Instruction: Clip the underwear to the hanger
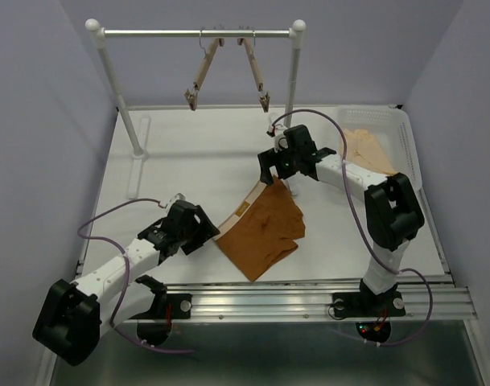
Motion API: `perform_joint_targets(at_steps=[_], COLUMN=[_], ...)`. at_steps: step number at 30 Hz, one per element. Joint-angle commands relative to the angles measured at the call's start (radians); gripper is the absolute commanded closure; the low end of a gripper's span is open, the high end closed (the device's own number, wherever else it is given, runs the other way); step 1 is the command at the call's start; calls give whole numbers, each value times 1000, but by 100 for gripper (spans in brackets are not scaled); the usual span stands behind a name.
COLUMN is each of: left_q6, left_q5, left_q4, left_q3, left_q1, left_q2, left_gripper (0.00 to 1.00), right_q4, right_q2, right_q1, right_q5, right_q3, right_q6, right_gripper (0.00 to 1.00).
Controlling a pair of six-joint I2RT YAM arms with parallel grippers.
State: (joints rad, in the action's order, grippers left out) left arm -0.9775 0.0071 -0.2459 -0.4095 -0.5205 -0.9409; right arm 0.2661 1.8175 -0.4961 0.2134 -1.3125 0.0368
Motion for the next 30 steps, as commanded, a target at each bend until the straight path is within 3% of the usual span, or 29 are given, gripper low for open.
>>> perform_joint_targets(at_steps=[1,7,13,17,18,20,25,30], left_q6=[-12,-12,-43,-52,-58,-64,-73,-32], left_q5=[22,-30,-76,-99,-104,-113,-137,-248], left_q4=[86,97,66,25,25,25,36,33], left_q3=[6,-31,-75,-104,-106,-110,-123,-204], left_q1=[-12,-19,-35,-41,-41,-45,-64,-160], left_q2=[-56,-144,-216,-249,-252,-260,-248,-116], left_gripper=[23,34,50,71,74,98,100,100], right_q4=[-64,-65,-64,-65,-65,-67,-91,-152], right_q2=[78,193,266,272,269,249,203,38], right_q1=[2,2,2,2,2,2,2,2], right_q5=[46,-34,-46,-23,-22,-23,14,27], right_q3=[-91,-162,-182,-169,-163,-133,-70,-12], right_q6=[-89,-138,-126,-118,-112,-100,-89,-87], right_gripper=[0,1,14,35,45,58,91,99])
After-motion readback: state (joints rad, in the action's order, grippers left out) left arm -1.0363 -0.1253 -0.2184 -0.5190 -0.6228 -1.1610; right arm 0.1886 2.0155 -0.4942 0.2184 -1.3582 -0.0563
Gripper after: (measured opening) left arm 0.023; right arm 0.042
